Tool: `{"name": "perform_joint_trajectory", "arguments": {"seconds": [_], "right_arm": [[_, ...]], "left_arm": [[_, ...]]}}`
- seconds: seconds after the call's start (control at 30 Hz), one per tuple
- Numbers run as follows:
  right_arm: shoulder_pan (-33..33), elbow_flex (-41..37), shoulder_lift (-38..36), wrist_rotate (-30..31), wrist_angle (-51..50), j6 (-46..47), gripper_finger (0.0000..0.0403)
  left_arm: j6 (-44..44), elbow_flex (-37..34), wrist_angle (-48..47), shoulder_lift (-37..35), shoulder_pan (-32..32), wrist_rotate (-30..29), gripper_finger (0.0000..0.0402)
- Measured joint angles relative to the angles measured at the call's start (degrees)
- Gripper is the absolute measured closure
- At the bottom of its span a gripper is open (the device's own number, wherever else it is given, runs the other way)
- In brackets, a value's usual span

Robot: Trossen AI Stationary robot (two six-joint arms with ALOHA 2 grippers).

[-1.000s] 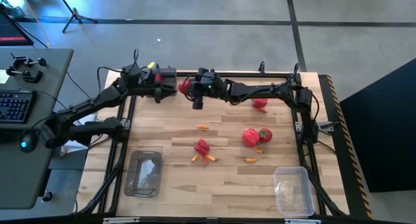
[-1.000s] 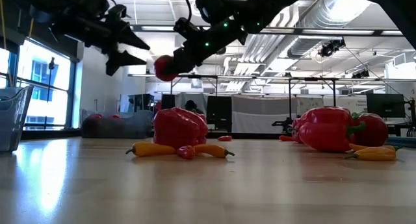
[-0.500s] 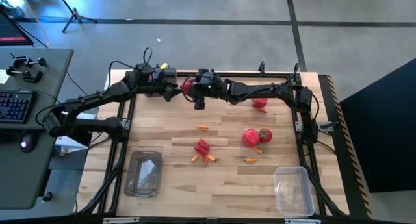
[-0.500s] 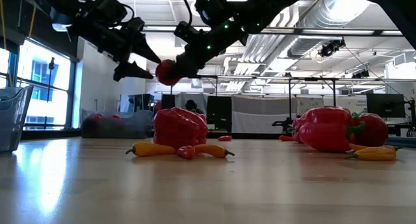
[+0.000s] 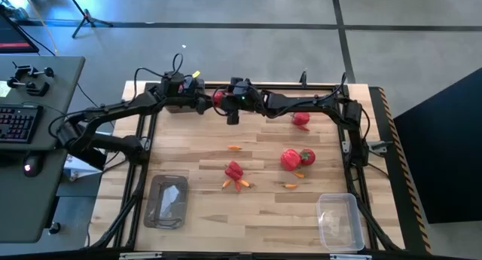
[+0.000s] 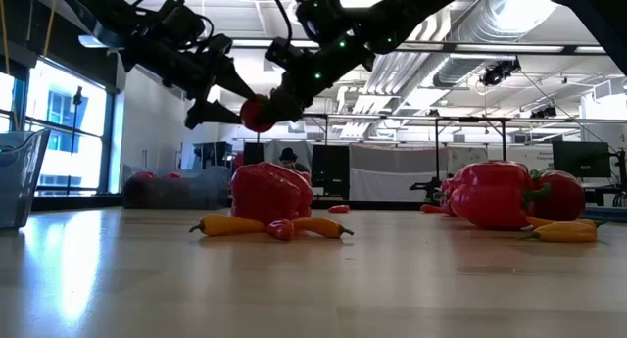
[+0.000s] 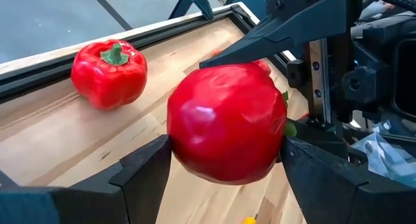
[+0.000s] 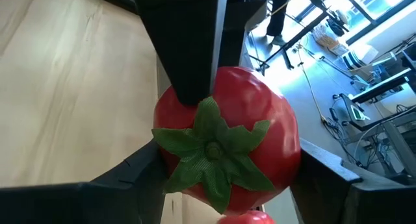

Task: Sort produce into baskets
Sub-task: Put the red tomato into the top black bin

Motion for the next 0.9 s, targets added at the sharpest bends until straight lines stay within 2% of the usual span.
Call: {"name": "perform_joint_trajectory", "arguments": {"seconds": [0.47, 0.63, 0.9], "right_arm": [[0.0, -0.09, 0.04, 0.11, -0.12, -0.44, 0.016], [0.03, -0.09, 0.04, 0.03, -0.02, -0.57, 0.0156], [0.25, -0.09, 0.04, 1.55, 0.06, -0.12, 0.0127]], "left_arm": [[2.65, -0.01, 3.51, 2.67, -0.15, -0.29, 0.0132], [4.58, -0.03, 3.66, 2.67, -0.17, -0.27, 0.0157], [6.82, -0.03, 3.75, 2.67, 0.01, -0.14, 0.0211]]}}
